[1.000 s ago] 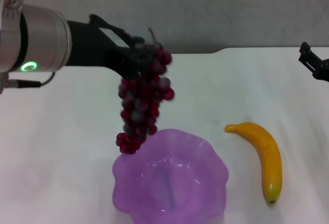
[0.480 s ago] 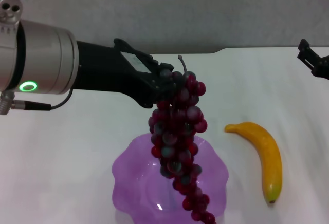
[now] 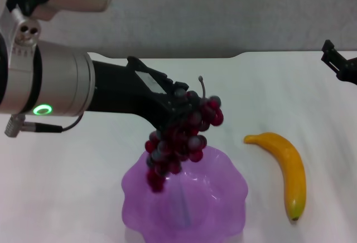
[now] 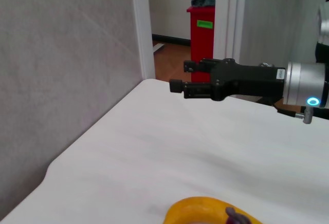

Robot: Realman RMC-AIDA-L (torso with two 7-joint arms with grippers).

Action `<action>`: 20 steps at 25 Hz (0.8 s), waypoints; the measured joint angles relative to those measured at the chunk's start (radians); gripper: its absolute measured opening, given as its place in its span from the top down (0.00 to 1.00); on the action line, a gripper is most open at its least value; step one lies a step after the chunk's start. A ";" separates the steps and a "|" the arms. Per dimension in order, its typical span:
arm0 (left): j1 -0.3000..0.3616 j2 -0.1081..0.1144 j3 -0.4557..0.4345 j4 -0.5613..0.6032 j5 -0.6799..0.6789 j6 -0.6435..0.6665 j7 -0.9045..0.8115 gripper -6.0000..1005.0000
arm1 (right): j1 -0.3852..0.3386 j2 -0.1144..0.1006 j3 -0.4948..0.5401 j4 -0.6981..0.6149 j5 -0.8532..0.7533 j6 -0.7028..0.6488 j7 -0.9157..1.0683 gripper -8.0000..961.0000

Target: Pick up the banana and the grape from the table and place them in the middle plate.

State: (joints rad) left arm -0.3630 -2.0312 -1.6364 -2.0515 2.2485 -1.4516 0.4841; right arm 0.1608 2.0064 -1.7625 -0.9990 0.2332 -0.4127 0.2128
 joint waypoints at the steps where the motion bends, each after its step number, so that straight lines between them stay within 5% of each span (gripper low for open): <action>1: 0.003 0.000 0.006 0.003 0.000 0.004 0.000 0.77 | 0.000 0.000 0.000 0.000 0.000 0.000 0.000 0.09; 20: 0.000 0.001 0.200 0.316 0.103 0.189 0.010 0.77 | 0.002 0.002 0.000 0.000 -0.001 0.000 0.000 0.09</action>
State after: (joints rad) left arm -0.3634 -2.0301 -1.4360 -1.7353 2.3520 -1.2623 0.4936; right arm 0.1624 2.0080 -1.7625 -0.9985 0.2323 -0.4127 0.2127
